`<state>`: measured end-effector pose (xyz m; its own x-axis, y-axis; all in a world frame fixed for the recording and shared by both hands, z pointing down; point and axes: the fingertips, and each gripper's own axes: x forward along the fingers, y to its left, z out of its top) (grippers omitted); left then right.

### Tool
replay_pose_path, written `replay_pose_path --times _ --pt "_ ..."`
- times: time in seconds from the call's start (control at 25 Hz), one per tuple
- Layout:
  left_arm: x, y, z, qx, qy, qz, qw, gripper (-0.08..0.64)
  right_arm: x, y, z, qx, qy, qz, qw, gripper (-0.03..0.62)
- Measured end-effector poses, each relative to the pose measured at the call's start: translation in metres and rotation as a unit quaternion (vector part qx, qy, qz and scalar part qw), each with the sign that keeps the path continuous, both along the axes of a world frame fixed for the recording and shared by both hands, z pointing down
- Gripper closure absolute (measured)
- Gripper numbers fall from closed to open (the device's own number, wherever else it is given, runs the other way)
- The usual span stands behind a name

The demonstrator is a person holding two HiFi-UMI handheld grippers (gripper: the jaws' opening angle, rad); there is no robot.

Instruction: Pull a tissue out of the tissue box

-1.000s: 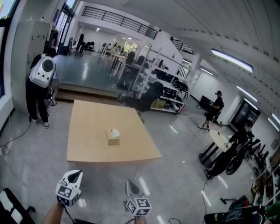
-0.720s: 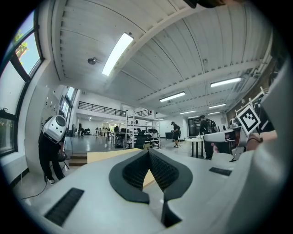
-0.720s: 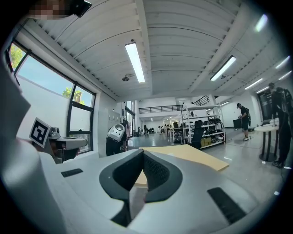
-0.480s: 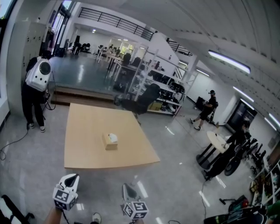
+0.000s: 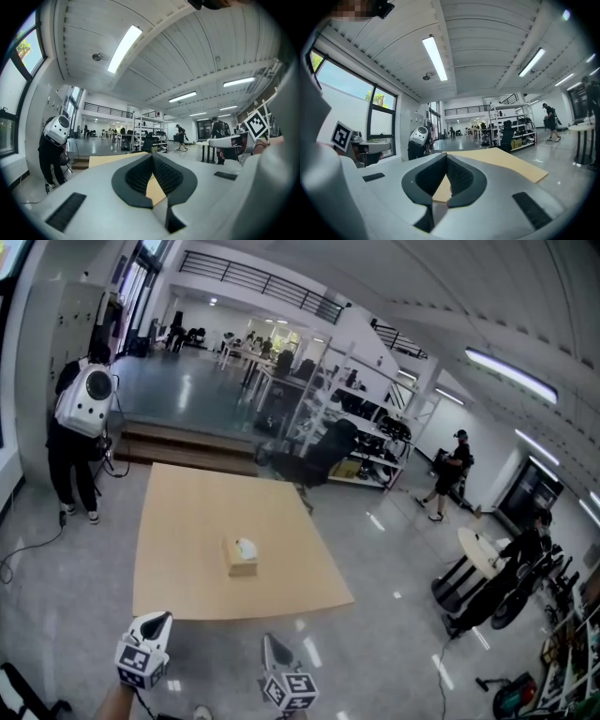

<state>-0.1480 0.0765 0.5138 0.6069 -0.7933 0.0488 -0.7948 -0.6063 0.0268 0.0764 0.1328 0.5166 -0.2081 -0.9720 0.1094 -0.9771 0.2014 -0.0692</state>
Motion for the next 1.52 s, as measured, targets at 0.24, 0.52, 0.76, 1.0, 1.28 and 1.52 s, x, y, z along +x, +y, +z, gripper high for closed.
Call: replay_pose_path --times 0.24,0.52,0.76,1.0,1.28,1.52 --pt "0.015 -0.04 0.004 -0.003 0.004 -0.005 1.0 0.554 0.015 -0.039 -0.004 0.0 -0.001 -0.007 1.0 0.581" --pt "0.036 -0.077 -0.002 0.002 -0.002 -0.012 0.9999 0.554 0.038 -0.078 -0.001 0.0 -0.004 -0.015 1.0 0.581" --pt "0.052 -0.104 0.006 -0.002 -0.007 -0.014 0.9999 0.554 0.053 -0.107 0.002 -0.001 -0.008 -0.02 1.0 0.581" --pt "0.065 -0.133 0.005 -0.001 -0.008 -0.023 0.9997 0.554 0.067 -0.137 0.007 -0.006 -0.012 -0.027 1.0 0.581" --pt "0.077 -0.16 0.004 -0.002 -0.013 -0.027 0.9995 0.554 0.077 -0.166 0.012 -0.013 -0.013 -0.034 0.999 0.581" --pt "0.088 -0.185 0.009 -0.007 -0.013 -0.026 0.9995 0.554 0.09 -0.192 0.013 -0.014 -0.018 -0.033 0.999 0.581"
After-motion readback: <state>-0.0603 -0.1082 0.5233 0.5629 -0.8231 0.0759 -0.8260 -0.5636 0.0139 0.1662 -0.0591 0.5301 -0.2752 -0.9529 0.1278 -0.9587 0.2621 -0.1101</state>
